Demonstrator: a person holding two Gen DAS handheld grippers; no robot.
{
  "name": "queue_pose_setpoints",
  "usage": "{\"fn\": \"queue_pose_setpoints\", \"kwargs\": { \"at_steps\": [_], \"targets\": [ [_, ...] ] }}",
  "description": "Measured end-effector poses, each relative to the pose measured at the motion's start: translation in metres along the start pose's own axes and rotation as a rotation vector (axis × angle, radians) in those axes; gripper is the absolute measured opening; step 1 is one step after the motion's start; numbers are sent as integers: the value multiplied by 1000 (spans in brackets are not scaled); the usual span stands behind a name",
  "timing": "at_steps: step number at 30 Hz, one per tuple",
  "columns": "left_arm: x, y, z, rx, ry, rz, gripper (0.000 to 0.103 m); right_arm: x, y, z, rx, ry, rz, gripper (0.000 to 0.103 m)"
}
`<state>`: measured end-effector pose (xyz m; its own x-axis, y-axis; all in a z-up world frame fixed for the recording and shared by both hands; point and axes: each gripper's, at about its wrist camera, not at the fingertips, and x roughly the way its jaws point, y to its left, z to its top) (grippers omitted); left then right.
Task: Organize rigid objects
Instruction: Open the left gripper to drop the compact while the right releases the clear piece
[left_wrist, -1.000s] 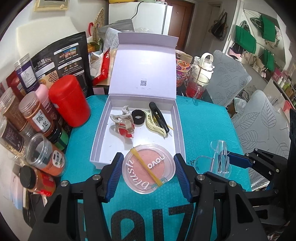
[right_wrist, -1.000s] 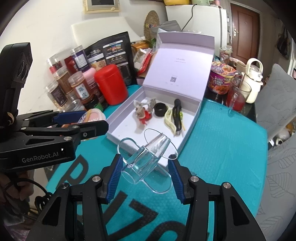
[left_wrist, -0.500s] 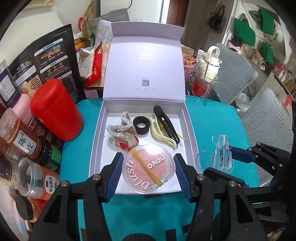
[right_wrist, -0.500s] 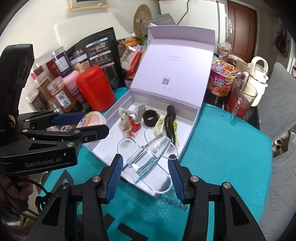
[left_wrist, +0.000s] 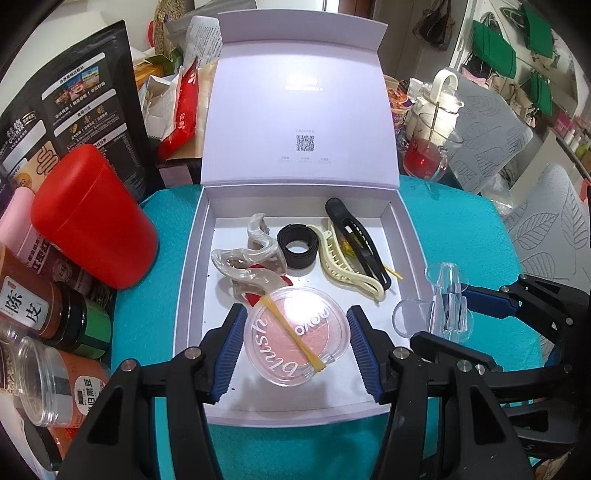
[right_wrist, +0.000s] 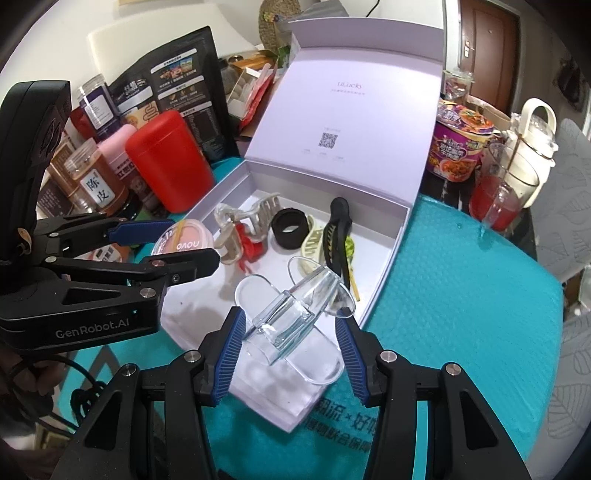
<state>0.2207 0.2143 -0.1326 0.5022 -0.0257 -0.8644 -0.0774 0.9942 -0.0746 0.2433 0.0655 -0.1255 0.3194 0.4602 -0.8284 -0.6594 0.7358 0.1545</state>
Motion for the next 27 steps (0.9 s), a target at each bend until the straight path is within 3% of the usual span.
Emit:
{"fn": "queue_pose_setpoints", "kwargs": {
  "at_steps": [27],
  "targets": [
    [54,9,-12,67,95,16,55,58,11,-6,-59,97,-15,50]
  ]
}}
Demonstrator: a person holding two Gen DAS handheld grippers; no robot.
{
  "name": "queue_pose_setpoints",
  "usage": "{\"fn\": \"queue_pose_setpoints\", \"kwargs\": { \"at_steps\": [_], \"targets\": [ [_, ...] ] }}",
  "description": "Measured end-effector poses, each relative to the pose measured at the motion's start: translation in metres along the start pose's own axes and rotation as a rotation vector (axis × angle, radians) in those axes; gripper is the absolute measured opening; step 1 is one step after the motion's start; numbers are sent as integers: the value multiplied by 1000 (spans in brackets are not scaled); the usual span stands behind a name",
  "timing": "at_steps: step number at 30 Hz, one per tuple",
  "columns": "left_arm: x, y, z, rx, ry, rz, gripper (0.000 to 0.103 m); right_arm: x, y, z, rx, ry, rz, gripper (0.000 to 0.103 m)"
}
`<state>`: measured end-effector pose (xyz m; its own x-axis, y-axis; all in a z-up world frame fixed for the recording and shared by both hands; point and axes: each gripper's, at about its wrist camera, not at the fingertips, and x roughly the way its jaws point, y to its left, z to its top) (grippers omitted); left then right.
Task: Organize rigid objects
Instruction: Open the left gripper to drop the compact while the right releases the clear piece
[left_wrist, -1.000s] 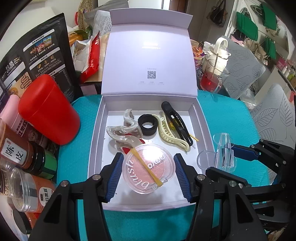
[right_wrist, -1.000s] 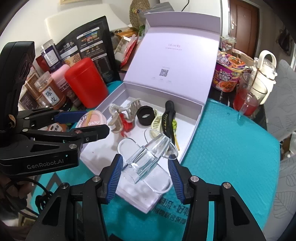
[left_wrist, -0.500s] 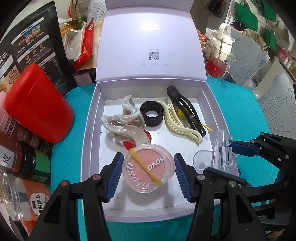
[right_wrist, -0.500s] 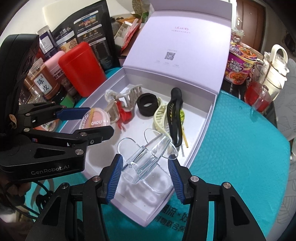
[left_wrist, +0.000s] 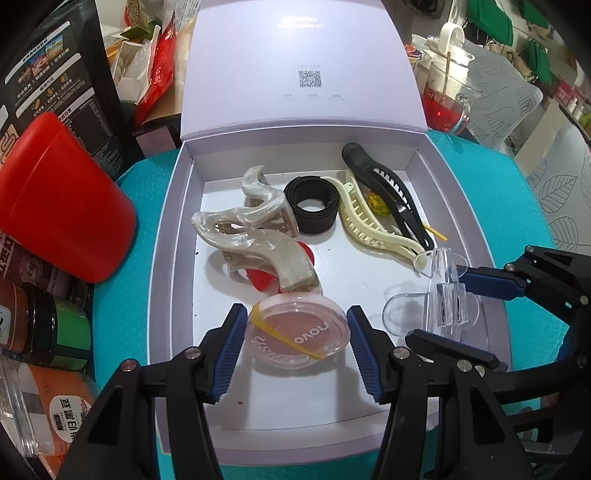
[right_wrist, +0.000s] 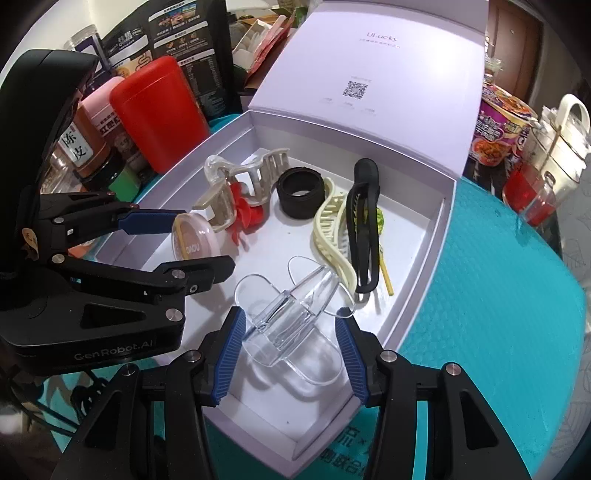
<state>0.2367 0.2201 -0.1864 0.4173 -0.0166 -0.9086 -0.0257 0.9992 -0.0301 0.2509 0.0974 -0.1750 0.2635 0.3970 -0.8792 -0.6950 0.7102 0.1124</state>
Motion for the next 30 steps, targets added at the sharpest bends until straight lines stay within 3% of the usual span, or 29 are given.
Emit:
{"fn": "queue_pose_setpoints", "kwargs": {
  "at_steps": [30],
  "targets": [
    [11,0,3,10,2,23,55,32,14,12,-101,49,-87,50]
  ]
}}
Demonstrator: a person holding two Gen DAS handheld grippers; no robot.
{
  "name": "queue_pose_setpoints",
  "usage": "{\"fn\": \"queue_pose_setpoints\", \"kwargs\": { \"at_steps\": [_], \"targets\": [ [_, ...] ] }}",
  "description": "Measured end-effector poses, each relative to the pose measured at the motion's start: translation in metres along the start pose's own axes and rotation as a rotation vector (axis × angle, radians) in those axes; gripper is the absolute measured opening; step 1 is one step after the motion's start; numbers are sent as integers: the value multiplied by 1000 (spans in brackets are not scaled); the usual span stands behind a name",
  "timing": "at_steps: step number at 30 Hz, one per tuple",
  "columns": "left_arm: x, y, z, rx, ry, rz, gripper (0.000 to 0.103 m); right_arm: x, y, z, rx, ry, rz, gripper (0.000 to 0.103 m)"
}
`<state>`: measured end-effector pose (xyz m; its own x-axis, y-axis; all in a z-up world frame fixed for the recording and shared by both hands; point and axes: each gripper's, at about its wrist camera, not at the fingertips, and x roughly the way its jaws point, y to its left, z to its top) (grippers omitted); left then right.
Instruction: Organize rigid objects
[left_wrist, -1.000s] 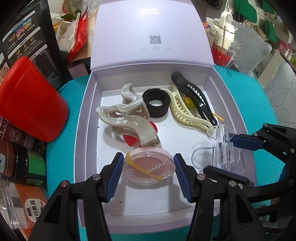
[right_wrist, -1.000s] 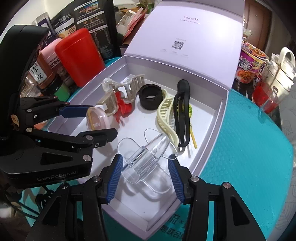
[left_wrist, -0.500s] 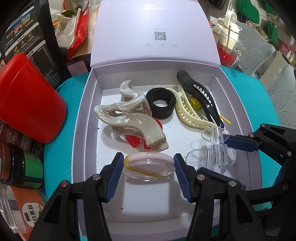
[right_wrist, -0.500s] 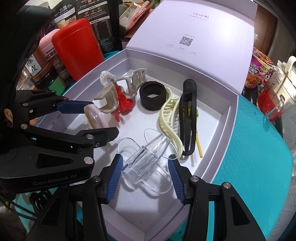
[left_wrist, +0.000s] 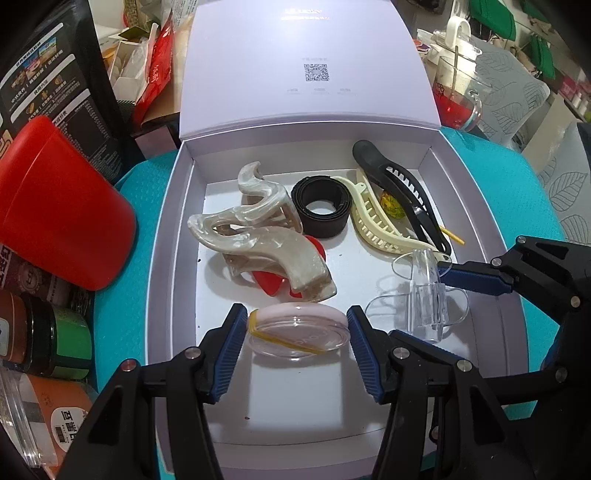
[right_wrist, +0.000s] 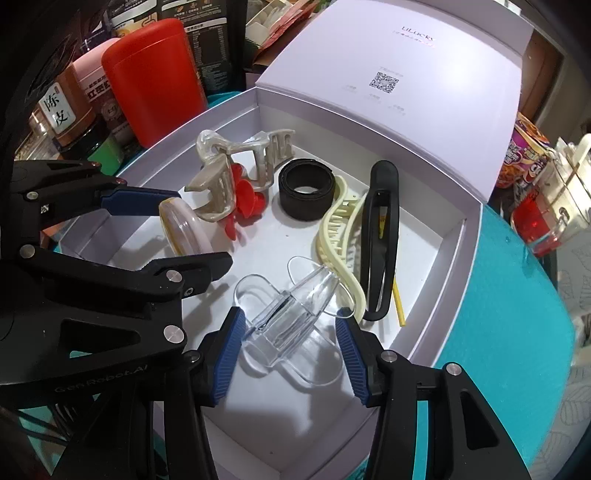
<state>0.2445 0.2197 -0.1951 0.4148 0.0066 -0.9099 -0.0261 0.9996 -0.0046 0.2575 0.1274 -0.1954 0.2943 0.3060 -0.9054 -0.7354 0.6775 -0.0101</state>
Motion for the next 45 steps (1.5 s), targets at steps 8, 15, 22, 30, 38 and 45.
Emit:
{"fn": "queue_pose_setpoints", "kwargs": {
  "at_steps": [8,15,22,30,38,45],
  "targets": [
    [-3,6,1,-47,8,-7,58,0,-1,1,17,11,2,58],
    [-9,12,-1,-93,8,-5,65,-8,-5,0,33,-7,-7,61],
    [-12,16,-6,-126,8,-18,66,-15,-5,-3,35,-19,-25,61],
    [-20,23,-10,-169,-3,-17,80,-19,-6,-5,48,-14,-29,61],
    [-34,26,-8,-186,-22,-5,81,-31,-8,-4,62,-28,-38,61],
    [-55,28,-5,-191,-51,-4,81,-46,-6,-1,70,-54,-42,61]
  ]
}}
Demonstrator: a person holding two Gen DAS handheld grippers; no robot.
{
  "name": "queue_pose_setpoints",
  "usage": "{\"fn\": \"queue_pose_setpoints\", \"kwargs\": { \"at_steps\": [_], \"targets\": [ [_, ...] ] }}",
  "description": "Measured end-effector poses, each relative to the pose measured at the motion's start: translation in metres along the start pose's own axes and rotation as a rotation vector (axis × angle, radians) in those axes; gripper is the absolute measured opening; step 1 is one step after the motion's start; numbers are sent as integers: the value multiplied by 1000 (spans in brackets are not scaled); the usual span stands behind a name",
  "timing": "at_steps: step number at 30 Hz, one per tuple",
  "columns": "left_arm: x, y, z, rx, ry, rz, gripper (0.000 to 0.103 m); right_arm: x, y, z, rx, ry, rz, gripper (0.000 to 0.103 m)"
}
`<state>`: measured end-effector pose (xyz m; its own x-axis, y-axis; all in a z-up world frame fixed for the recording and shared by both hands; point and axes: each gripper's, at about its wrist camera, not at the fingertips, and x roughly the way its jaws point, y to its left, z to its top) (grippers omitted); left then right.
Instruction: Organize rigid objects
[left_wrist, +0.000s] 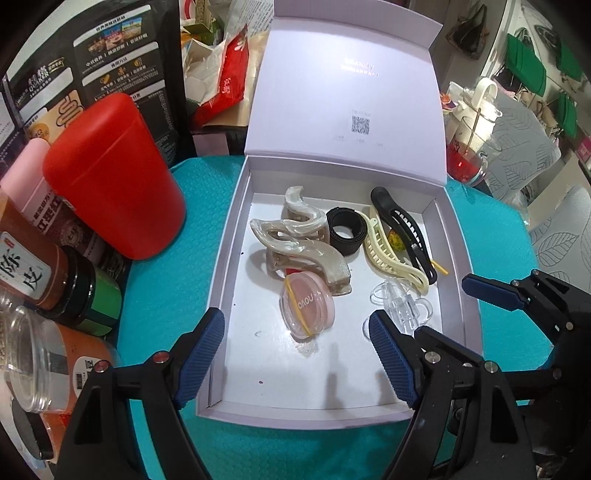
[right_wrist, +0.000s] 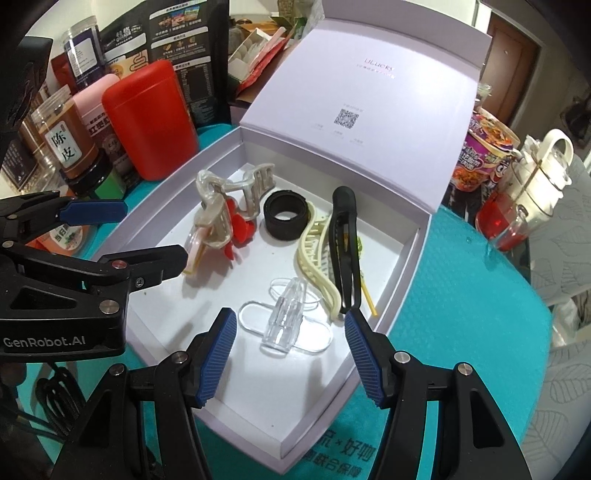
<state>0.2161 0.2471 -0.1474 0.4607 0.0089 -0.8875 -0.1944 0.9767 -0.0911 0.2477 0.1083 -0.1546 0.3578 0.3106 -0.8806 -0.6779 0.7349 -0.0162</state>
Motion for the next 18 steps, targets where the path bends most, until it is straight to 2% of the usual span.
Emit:
{"fn": "queue_pose_setpoints", "kwargs": {
  "at_steps": [8,18],
  "targets": [
    [-31,1,10,-42,-47,4,81,-21,-3,10,35,-35,11,61],
    [-91,-6,19,-62,-151,41,81,-79,-13,22,86,-131,-2,61]
  ]
}}
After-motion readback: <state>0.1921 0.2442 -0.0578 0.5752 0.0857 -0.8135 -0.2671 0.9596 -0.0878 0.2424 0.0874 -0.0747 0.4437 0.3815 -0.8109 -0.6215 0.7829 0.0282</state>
